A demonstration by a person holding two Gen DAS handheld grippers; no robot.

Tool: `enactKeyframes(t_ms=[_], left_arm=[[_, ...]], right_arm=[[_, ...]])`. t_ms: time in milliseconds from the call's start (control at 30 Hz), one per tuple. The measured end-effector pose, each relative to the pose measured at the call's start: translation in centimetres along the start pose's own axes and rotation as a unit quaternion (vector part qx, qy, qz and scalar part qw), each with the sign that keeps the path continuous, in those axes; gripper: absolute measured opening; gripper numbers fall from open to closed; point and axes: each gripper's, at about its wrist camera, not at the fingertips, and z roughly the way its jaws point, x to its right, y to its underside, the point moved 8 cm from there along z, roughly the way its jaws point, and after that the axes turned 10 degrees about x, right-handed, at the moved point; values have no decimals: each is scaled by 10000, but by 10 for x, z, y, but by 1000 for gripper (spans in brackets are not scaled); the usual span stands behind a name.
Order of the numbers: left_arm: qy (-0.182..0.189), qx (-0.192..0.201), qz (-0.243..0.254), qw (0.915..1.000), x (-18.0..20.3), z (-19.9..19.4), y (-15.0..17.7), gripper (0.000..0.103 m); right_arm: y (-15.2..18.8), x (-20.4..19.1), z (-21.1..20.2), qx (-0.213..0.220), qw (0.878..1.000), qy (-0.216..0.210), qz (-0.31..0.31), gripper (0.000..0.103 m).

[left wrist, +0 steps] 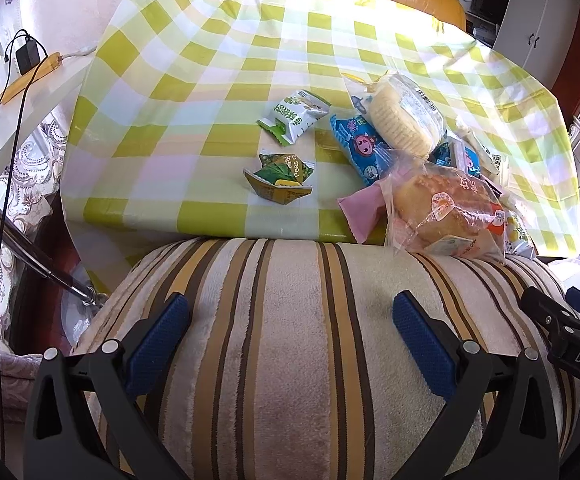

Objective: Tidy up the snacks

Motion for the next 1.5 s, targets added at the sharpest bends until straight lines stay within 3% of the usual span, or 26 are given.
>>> enactKeyframes(t_ms=[200, 1500], left_arm=[[-84, 8, 57, 9999, 3, 0, 0, 99], [-80, 8, 57, 10000, 3, 1, 0, 99]], right_arm=[[0, 0, -1, 186, 9998, -9, 36, 102], [1, -1, 1, 194, 9998, -2, 32, 102]])
